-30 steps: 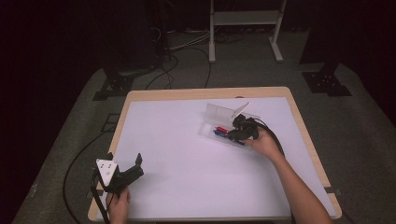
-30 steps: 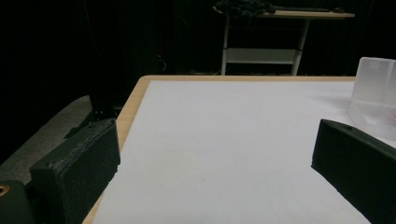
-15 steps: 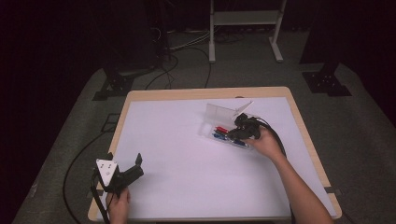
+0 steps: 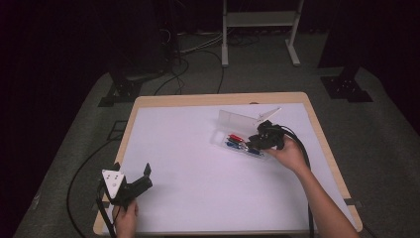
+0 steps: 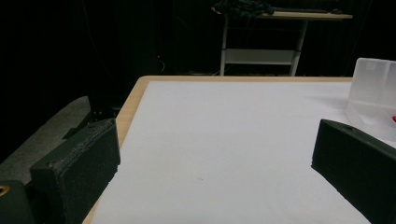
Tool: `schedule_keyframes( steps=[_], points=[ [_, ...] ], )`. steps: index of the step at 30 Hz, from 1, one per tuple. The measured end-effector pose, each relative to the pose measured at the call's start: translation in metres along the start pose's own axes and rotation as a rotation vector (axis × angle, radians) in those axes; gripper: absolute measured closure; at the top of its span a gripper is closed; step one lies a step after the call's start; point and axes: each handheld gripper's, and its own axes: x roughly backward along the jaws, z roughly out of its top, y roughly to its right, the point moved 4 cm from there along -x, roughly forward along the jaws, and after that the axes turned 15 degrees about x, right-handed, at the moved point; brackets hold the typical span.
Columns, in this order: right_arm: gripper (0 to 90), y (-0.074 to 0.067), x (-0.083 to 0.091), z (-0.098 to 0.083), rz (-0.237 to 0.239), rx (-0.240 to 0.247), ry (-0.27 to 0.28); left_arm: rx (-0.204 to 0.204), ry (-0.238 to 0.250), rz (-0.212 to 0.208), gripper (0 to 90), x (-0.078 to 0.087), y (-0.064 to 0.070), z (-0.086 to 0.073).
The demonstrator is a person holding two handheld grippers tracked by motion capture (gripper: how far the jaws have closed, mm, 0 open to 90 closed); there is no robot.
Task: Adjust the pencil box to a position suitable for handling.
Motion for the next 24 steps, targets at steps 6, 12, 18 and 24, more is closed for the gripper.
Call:
schedule_keyframes(
  steps=[6, 12, 18, 24],
  points=[
    [60.8, -0.005, 0.012, -0.006, -0.008, -0.015, 0.032, 0.005, -0.002, 0.004, 0.3, 0.0, -0.001, 0.0],
    [58.2, -0.011, 0.02, -0.012, -0.01, -0.032, 0.055, 0.01, -0.005, 0.006, 0.4, 0.0, -0.003, 0.0],
    [55.8, -0.016, 0.03, -0.023, -0.02, -0.044, 0.075, -0.001, -0.003, 0.006, 0.3, 0.002, -0.002, 0.0],
    [53.1, -0.023, 0.041, -0.03, -0.031, -0.056, 0.103, 0.0, -0.004, 0.008, 0.3, 0.002, -0.002, 0.0]
  ],
)
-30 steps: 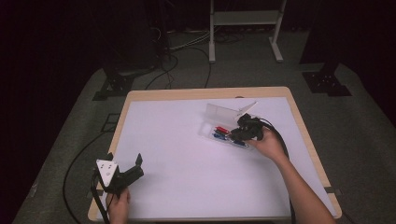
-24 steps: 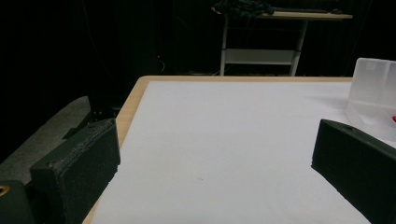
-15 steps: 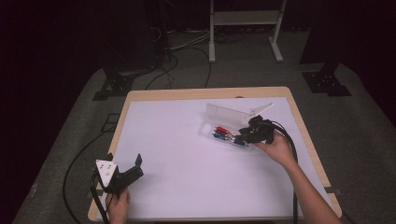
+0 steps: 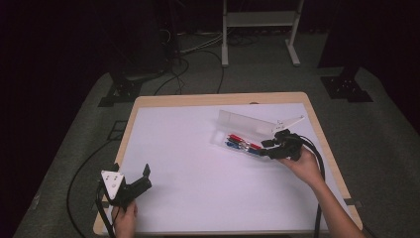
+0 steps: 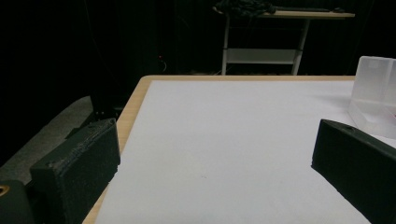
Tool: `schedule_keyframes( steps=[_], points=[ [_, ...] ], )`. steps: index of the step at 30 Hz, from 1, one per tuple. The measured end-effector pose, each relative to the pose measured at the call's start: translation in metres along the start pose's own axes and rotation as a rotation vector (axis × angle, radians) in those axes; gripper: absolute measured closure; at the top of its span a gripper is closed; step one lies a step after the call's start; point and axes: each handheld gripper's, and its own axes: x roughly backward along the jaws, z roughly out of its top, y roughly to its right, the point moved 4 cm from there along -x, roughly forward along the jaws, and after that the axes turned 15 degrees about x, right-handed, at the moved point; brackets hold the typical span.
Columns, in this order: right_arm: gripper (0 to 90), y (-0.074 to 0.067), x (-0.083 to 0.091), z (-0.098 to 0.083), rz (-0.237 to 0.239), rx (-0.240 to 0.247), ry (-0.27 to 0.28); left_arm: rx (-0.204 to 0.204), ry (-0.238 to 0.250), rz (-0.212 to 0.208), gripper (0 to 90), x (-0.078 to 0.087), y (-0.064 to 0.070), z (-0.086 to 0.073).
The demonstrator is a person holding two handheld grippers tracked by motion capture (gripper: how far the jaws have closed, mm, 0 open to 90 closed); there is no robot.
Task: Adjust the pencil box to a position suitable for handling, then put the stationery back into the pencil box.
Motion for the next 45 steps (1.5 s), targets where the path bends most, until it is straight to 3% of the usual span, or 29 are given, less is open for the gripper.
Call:
schedule_keyframes(
  steps=[17, 27, 38, 45],
  points=[
    [44.4, -0.022, 0.027, -0.027, -0.023, -0.037, 0.048, -0.007, -0.003, -0.001, 0.3, -0.002, 0.001, 0.0],
    [41.3, -0.029, 0.034, -0.049, -0.023, -0.078, 0.044, -0.011, 0.003, 0.007, 0.3, 0.002, 0.001, 0.0],
    [40.5, -0.038, 0.044, -0.063, -0.037, -0.089, 0.073, -0.018, -0.002, 0.01, 0.3, 0.003, 0.0, -0.001],
    [39.9, -0.042, 0.041, -0.073, -0.029, -0.095, 0.054, -0.015, -0.003, 0.01, 0.3, 0.002, 0.0, -0.001]
  ],
)
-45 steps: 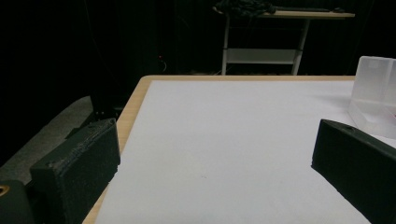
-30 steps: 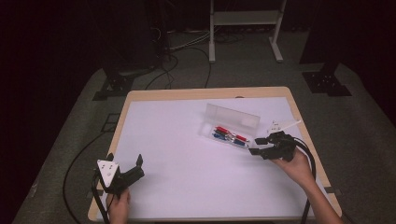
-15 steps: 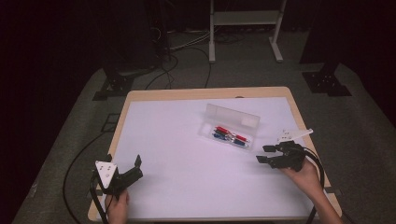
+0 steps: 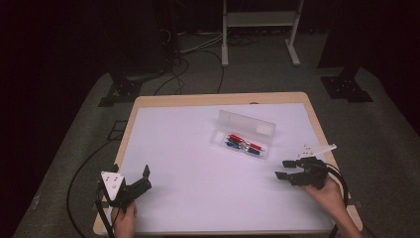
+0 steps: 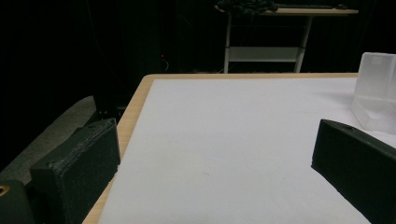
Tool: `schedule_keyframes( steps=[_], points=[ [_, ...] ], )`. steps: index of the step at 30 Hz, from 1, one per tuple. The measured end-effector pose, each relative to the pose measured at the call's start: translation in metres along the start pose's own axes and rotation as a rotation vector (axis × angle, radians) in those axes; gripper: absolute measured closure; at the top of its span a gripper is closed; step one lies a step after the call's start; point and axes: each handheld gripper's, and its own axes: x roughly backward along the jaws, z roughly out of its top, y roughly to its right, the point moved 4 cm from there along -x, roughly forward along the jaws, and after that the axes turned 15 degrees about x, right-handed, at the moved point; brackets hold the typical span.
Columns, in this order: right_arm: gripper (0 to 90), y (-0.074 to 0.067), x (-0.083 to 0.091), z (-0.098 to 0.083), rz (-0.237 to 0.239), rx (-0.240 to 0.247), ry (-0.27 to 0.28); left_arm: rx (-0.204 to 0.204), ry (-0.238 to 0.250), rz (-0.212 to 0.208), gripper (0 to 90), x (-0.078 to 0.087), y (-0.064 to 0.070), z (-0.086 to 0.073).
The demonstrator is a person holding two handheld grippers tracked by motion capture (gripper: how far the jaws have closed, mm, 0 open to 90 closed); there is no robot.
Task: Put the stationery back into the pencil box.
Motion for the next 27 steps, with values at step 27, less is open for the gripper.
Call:
schedule_keyframes(
  steps=[27],
  points=[
    [34.5, -0.013, 0.016, -0.031, -0.047, -0.029, 0.011, -0.009, -0.001, 0.001, 0.3, 0.0, 0.003, -0.001]
  ],
)
